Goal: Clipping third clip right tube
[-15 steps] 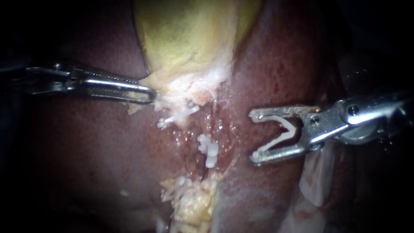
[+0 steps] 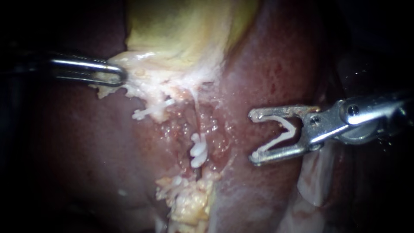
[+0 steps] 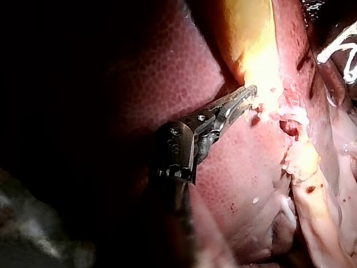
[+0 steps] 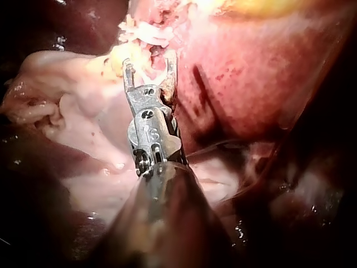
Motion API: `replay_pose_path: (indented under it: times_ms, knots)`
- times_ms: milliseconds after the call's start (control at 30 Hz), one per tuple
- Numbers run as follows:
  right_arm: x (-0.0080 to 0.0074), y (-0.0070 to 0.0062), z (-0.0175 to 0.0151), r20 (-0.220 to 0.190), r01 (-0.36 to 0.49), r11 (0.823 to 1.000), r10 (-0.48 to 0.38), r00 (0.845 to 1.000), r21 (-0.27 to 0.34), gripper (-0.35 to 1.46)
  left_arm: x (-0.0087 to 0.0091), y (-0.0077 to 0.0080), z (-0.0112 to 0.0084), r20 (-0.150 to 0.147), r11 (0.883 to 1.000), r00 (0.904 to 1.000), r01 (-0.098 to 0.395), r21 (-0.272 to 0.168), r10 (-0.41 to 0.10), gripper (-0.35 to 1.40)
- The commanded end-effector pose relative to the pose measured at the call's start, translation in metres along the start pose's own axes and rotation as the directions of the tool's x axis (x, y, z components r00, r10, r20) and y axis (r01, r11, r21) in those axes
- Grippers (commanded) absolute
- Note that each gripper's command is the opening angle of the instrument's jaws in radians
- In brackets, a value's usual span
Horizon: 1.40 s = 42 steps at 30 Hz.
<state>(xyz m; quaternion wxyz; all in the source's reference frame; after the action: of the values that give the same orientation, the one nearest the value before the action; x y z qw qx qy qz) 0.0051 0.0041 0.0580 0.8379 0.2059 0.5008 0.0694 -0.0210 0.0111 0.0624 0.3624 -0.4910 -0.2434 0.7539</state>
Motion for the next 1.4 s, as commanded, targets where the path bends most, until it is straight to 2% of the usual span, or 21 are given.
replay_pose_path:
  times_ms: [33, 167, 300, 400, 567, 667, 733, 867, 1133, 1267, 1400]
  knots:
    - [-0.0001, 0.0001, 0.0001, 0.001, -0.002, 1.000, 0.002, 1.000, -0.001, 0.46, 0.0000, 0.0001, 0.0002, -0.002, 1.000, 1.0000, -0.003, 0.003, 0.003, -0.35]
    - [-0.0003, 0.0009, 0.0011, 0.000, -0.057, 0.998, 0.057, 0.998, 0.005, 0.45, -0.0005, 0.0000, 0.0004, -0.002, 1.000, 1.0000, -0.005, 0.004, 0.005, -0.35]
    - [-0.0009, 0.0020, 0.0028, -0.044, -0.147, 0.989, 0.148, 0.988, 0.036, 0.45, -0.0005, 0.0000, 0.0004, -0.002, 1.000, 1.0000, -0.005, 0.005, 0.005, -0.35]
    - [-0.0018, 0.0031, 0.0044, -0.073, -0.231, 0.972, 0.234, 0.970, 0.042, 0.45, -0.0005, 0.0000, 0.0004, -0.002, 1.000, 1.0000, -0.005, 0.005, 0.005, -0.35]
    - [-0.0032, 0.0045, 0.0066, -0.109, -0.315, 0.947, 0.320, 0.941, 0.064, 0.45, -0.0005, 0.0000, 0.0005, -0.003, 1.000, 1.0000, -0.005, 0.005, 0.005, -0.35]
    - [-0.0037, 0.0055, 0.0080, -0.146, -0.368, 0.927, 0.375, 0.915, 0.076, 0.45, -0.0006, 0.0000, 0.0005, -0.003, 1.000, 1.0000, -0.006, 0.006, 0.006, -0.35]
    - [-0.0038, 0.0060, 0.0089, -0.172, -0.409, 0.908, 0.418, 0.892, 0.086, 0.45, -0.0006, 0.0001, 0.0005, -0.003, 1.000, 1.0000, -0.006, 0.006, 0.006, -0.35]
    - [-0.0041, 0.0067, 0.0108, -0.203, -0.442, 0.892, 0.453, 0.868, 0.097, 0.46, -0.0006, 0.0000, 0.0005, -0.003, 1.000, 1.0000, -0.006, 0.006, 0.006, -0.35]
    - [-0.0048, 0.0070, 0.0139, -0.228, -0.473, 0.872, 0.490, 0.841, 0.130, 0.48, -0.0007, 0.0001, 0.0007, -0.003, 1.000, 1.0000, -0.006, 0.007, 0.006, -0.35]
    - [-0.0047, 0.0065, 0.0145, -0.238, -0.486, 0.850, 0.525, 0.817, 0.204, 0.48, -0.0007, 0.0001, 0.0007, -0.003, 1.000, 1.0000, -0.006, 0.008, 0.006, -0.35]
    - [-0.0042, 0.0055, 0.0146, -0.235, -0.482, 0.829, 0.547, 0.803, 0.283, 0.47, -0.0007, 0.0001, 0.0007, -0.003, 1.000, 1.0000, -0.006, 0.008, 0.006, -0.35]
